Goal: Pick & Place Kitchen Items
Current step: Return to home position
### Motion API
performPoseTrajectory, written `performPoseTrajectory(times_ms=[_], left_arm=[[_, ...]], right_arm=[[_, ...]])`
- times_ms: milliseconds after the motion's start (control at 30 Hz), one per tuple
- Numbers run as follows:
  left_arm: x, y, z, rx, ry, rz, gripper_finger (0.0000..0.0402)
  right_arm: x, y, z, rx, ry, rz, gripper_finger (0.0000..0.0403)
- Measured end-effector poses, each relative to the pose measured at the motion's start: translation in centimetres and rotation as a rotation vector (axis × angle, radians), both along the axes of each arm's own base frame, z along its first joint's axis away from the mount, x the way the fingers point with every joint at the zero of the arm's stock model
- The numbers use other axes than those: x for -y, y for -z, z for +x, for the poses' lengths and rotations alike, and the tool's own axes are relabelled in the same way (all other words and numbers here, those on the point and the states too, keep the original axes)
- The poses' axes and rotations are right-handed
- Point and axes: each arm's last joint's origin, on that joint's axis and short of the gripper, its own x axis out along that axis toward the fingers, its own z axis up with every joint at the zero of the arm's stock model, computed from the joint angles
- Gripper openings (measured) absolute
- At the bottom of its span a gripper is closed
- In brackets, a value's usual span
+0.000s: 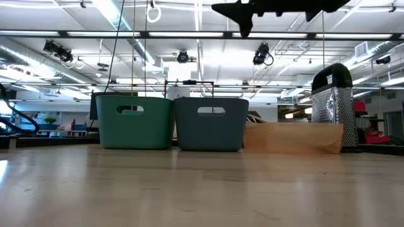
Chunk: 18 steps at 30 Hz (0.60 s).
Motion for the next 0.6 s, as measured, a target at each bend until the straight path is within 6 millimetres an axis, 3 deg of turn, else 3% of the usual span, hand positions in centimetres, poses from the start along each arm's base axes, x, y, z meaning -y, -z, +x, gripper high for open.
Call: performPoseTrajectory(times_ms=[233, 367, 467, 600], left_arm=[[-4.0, -2.4, -0.5, -0.126, -0.015, 0.004, 0.0121], [-5.6, -2.7, -0.8, -0.184, -0.023, -0.011, 0.0122], [-7.0, -1.8, -1.5, -0.186, -0.049, -0.031, 0.0122], [-9.2, 0.2, -3.8, -0.172, -0.067, -0.117, 0.0122]], right_arm=[[-2.5, 0.0, -0.8, -0.082, 0.083, -0.068, 0.024], [-3.9, 0.2, -1.1, -0.113, 0.051, -0.095, 0.024], [-5.1, 0.2, -1.1, -0.118, 0.047, -0.112, 0.024], [-6.6, 0.5, -1.3, -0.12, 0.059, -0.143, 0.024]])
